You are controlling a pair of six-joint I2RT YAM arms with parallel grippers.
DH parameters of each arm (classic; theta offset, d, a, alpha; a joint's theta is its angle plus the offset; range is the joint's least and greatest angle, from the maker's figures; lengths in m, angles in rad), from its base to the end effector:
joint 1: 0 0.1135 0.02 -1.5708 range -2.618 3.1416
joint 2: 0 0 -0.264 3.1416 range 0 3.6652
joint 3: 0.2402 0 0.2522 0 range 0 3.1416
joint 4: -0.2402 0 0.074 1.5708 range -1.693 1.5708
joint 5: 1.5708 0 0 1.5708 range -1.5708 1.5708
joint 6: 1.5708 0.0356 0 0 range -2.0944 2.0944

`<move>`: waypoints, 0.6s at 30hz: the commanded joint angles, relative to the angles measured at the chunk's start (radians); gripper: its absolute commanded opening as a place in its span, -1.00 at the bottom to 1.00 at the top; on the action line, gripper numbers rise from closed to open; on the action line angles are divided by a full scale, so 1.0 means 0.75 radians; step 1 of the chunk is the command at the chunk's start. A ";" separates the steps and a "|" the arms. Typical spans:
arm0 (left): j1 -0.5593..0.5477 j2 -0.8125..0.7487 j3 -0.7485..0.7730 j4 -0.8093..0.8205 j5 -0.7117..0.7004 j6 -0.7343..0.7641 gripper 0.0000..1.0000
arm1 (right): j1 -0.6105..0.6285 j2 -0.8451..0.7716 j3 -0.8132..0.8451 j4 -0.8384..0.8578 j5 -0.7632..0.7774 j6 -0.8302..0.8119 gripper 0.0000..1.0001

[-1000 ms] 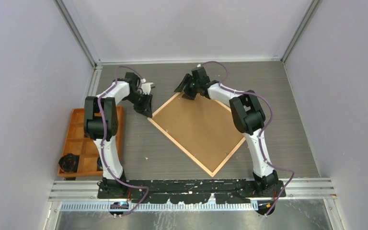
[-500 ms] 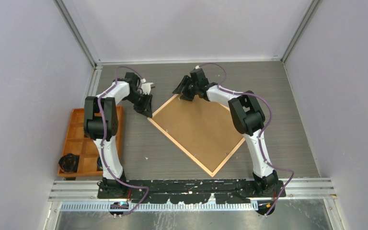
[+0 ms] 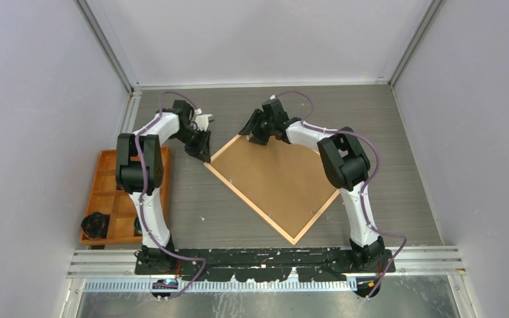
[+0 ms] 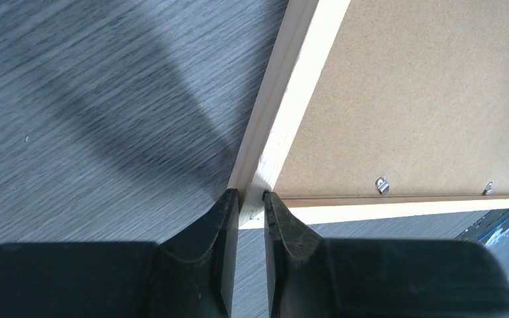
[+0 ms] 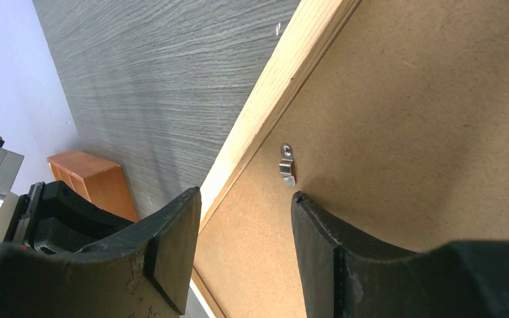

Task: Put the photo into the frame
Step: Install the photo frame at the center of the board.

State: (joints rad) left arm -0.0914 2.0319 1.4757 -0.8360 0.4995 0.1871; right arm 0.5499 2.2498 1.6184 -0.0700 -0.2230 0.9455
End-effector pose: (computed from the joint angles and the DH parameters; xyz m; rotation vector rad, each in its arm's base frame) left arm 0.3927 -0.0531 0.1680 0.4610 2.8194 -0.7155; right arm 0.4239 0.2691 0.1526 0.3594 2.4462 0.9822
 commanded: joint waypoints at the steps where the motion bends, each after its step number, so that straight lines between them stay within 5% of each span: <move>1: -0.030 0.009 -0.053 -0.016 0.005 0.011 -0.60 | 0.010 0.000 0.001 -0.081 0.015 0.005 0.15; 18: -0.030 0.007 -0.061 -0.013 0.002 0.016 -0.60 | 0.010 0.103 0.104 -0.054 -0.006 0.020 0.14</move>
State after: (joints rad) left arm -0.0914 2.0266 1.4681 -0.8280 0.4995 0.1879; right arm 0.5499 2.2875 1.6768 -0.0902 -0.2436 0.9600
